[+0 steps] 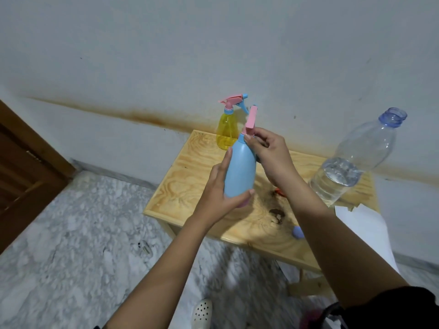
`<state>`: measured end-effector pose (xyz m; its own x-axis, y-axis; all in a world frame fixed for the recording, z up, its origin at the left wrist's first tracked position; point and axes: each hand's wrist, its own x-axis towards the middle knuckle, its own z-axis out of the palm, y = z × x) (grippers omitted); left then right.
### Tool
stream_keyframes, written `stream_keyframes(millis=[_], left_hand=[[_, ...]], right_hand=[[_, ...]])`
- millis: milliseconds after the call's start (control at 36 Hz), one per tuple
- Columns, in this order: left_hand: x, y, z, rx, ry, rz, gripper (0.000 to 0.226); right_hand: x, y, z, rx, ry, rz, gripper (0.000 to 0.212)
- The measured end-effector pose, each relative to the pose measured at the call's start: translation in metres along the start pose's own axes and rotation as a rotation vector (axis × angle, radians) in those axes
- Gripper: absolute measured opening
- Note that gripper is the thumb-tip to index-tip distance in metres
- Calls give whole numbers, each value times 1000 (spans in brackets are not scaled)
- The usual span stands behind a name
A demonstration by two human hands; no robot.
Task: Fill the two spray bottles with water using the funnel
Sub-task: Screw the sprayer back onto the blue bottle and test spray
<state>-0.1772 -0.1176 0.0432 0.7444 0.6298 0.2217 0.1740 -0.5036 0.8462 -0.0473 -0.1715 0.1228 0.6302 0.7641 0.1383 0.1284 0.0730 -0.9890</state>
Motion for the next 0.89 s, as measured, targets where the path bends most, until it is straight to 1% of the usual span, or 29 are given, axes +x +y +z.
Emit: stream_keyframes(millis=[56, 111, 167, 222, 278, 333, 444, 528, 583, 694, 806, 889], left_hand=[[-1, 3, 2, -18, 12, 2, 102], [-2, 7, 4, -19, 30, -3, 102], [-3, 10, 6, -6, 58, -4, 102], [-5, 10, 8, -4, 79, -5, 102], [-8, 9, 10, 8, 73, -5, 103], [-11, 9, 13, 29, 50, -8, 102], [-15, 13, 15, 62, 47, -25, 101], [-18, 15, 15, 76, 59, -36, 102], [-20, 16, 14, 85, 57, -41, 102], [-21, 18, 12, 101, 65, -55, 99], [-22, 16, 10, 61, 15, -92, 95], [-21, 14, 2, -9, -72, -116, 88]], right_hand=[[-1, 0, 2, 12, 24, -8, 8], [-1, 4, 6, -28, 122, -33, 5], [-2, 9, 11, -102, 274, -48, 18], [-2, 14, 14, -165, 353, -53, 33], [0, 16, 16, -215, 325, -46, 49], [2, 15, 18, -231, 267, -36, 56], [9, 14, 20, -241, 233, -70, 41], [13, 18, 21, -252, 256, -73, 37], [16, 21, 22, -264, 268, -46, 38], [19, 27, 22, -277, 256, 4, 48], [18, 27, 23, -296, 254, 23, 40], [18, 28, 23, -283, 257, 22, 38]])
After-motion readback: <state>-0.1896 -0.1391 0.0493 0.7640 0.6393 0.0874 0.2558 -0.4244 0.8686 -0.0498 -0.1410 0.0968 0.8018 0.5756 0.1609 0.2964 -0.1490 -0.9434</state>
